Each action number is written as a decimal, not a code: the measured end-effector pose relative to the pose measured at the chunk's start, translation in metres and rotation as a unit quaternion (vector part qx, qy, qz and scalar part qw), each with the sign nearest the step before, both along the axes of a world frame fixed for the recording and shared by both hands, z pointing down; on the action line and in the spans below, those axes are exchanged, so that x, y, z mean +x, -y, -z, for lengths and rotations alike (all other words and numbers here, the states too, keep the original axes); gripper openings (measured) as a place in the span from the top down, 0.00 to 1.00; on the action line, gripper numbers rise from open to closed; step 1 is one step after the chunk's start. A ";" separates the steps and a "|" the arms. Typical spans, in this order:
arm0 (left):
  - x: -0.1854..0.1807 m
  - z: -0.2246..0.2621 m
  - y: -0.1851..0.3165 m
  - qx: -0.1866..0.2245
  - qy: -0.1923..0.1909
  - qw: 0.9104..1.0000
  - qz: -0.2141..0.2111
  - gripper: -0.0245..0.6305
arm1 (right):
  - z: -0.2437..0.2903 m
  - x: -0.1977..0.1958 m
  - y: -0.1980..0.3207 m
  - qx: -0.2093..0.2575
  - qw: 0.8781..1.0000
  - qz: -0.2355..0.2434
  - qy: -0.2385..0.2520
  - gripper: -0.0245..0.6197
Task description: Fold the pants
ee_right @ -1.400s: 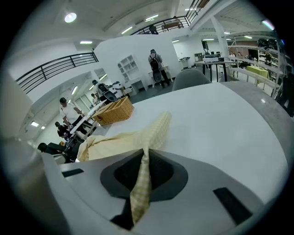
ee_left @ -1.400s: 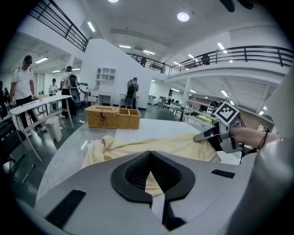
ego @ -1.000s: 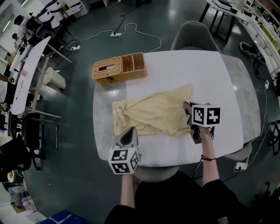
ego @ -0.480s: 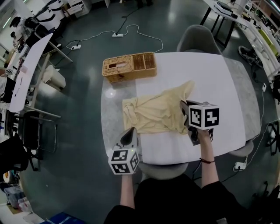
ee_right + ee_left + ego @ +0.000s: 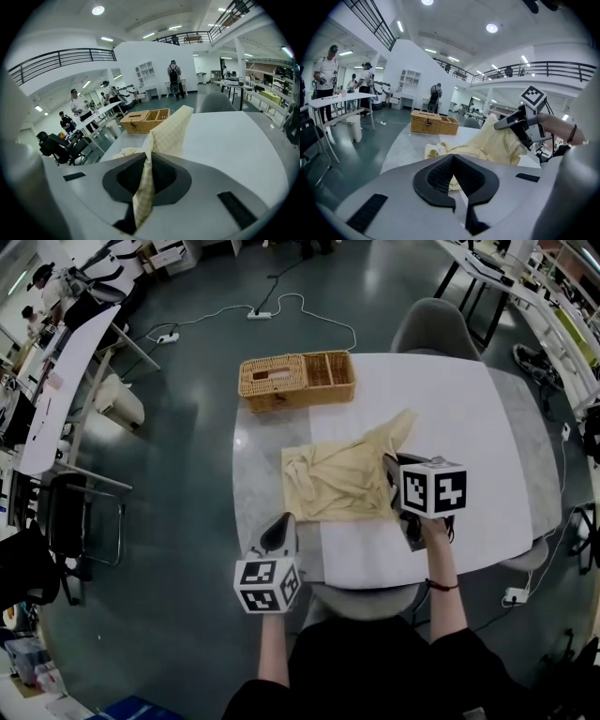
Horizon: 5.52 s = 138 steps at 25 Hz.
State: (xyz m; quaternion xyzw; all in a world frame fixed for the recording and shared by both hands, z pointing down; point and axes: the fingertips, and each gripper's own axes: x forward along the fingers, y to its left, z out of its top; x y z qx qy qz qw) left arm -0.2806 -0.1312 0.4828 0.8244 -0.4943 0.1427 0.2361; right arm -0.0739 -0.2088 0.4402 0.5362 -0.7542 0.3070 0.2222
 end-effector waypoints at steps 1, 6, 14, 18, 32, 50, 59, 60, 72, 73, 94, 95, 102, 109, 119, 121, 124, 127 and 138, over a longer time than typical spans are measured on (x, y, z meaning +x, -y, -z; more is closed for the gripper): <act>-0.003 0.000 0.000 0.000 0.000 1.000 0.000 0.95 | 0.001 -0.005 0.001 0.001 1.000 0.001 0.000 0.91; -0.018 -0.001 0.000 0.002 -0.003 1.000 0.002 0.95 | 0.004 -0.031 0.004 0.007 1.000 0.013 -0.002 0.91; -0.038 -0.003 -0.004 0.001 -0.005 1.000 0.008 0.95 | 0.003 -0.066 0.009 0.012 0.999 0.032 -0.007 0.91; -0.047 -0.006 -0.004 -0.001 -0.005 1.000 0.014 0.95 | 0.002 -0.082 0.014 0.013 0.999 0.042 -0.012 0.91; -0.077 -0.022 -0.005 -0.017 -0.008 0.999 0.029 0.95 | -0.028 -0.143 0.031 0.000 0.996 0.083 -0.038 0.91; -0.100 -0.037 -0.008 -0.037 -0.016 0.998 0.056 0.95 | -0.087 -0.184 0.047 -0.048 0.989 0.088 -0.111 0.91; -0.104 -0.044 -0.011 -0.044 -0.019 0.997 0.067 0.95 | -0.093 -0.191 0.050 -0.041 0.992 0.067 -0.096 0.91; -0.104 -0.044 -0.012 -0.045 -0.019 0.997 0.067 0.95 | -0.093 -0.193 0.050 -0.040 0.993 0.068 -0.089 0.91; -0.103 -0.046 -0.015 -0.048 -0.020 0.996 0.076 0.95 | -0.101 -0.216 0.049 -0.030 0.995 0.080 -0.055 0.76; -0.104 -0.046 -0.015 -0.048 -0.020 0.996 0.077 0.95 | -0.100 -0.217 0.049 -0.026 0.995 0.076 -0.054 0.74; -0.100 -0.038 -0.014 -0.036 -0.021 0.997 0.062 0.95 | -0.077 -0.227 0.046 0.036 0.998 0.048 -0.028 0.65; -0.099 -0.037 -0.014 -0.035 -0.020 0.997 0.060 0.95 | -0.075 -0.226 0.045 0.038 0.998 0.050 -0.026 0.65; -0.089 -0.029 -0.013 -0.026 -0.015 0.998 0.053 0.95 | -0.058 -0.224 0.034 0.042 0.995 0.081 0.030 0.81; -0.070 -0.010 -0.008 -0.007 -0.007 0.999 0.049 0.95 | -0.031 -0.191 0.018 0.071 0.985 0.113 0.105 0.93; -0.030 0.036 -0.005 0.055 -0.005 0.997 0.048 0.95 | 0.015 -0.120 -0.016 0.134 0.967 0.140 0.166 0.94; -0.022 0.047 -0.007 0.071 0.000 0.996 0.046 0.95 | 0.024 -0.106 -0.025 0.151 0.964 0.143 0.168 0.94; -0.012 0.067 -0.009 0.095 -0.005 0.995 0.044 0.95 | 0.039 -0.082 -0.039 0.177 0.957 0.132 0.189 0.94; -0.003 0.091 -0.012 0.126 -0.014 0.991 0.045 0.95 | 0.057 -0.056 -0.051 0.203 0.950 0.114 0.209 0.94; 0.013 0.147 -0.032 0.207 -0.017 0.976 0.066 0.95 | 0.108 0.005 -0.082 0.276 0.935 0.097 0.199 0.94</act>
